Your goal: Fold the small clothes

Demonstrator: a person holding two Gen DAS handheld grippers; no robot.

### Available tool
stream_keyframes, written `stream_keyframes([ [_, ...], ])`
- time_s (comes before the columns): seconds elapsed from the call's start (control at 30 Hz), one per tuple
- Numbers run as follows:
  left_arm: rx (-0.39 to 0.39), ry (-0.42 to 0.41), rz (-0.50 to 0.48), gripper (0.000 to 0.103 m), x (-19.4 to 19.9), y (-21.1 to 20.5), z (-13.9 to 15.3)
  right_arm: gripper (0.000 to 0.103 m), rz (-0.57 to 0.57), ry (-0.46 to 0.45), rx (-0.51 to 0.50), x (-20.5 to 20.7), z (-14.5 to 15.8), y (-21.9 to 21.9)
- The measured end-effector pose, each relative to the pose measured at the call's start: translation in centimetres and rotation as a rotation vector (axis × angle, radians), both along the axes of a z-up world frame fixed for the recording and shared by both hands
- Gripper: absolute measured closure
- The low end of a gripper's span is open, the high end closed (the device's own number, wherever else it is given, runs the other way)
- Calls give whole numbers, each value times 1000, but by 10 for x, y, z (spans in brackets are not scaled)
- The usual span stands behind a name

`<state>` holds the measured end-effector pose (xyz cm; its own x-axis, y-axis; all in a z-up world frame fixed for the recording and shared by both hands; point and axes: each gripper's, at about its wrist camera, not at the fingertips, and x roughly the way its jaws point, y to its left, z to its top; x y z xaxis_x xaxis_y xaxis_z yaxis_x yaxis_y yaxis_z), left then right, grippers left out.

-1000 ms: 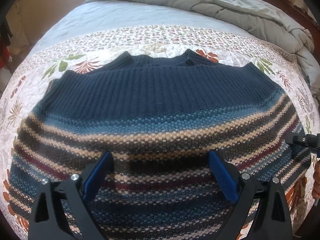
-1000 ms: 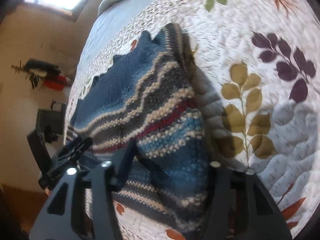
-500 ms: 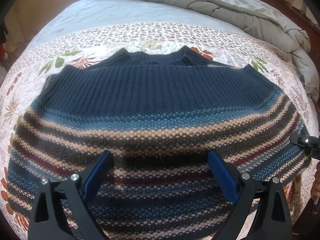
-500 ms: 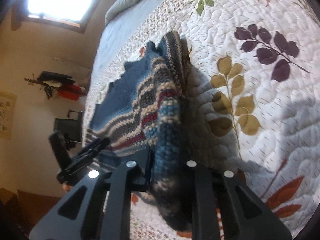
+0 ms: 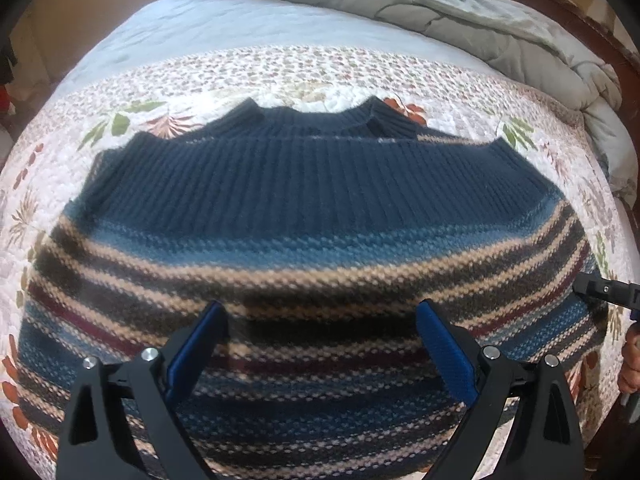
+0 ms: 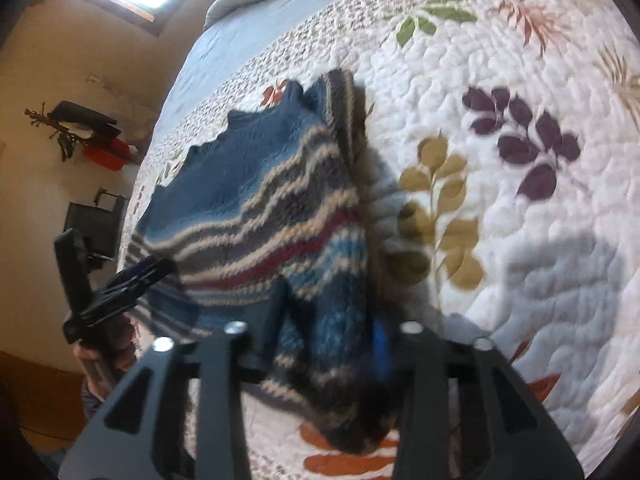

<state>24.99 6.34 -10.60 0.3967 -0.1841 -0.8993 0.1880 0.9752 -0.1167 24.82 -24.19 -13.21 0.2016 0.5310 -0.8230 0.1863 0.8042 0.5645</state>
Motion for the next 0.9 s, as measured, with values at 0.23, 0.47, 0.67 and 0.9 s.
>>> stream_keyframes([
  [0.23,48,-36,42,6,18,54,32,36,31,-23,-30,46,11,-6],
  [0.47,120,9,168,6,37,157,34,32,93,63,-49,87,-17,5],
  [0.67,69,87,189,6,51,206,7,27,166,94,-59,96,-37,24],
  [0.9,3,132,140,6,72,206,-20,45,194,75,-25,98,-38,32],
])
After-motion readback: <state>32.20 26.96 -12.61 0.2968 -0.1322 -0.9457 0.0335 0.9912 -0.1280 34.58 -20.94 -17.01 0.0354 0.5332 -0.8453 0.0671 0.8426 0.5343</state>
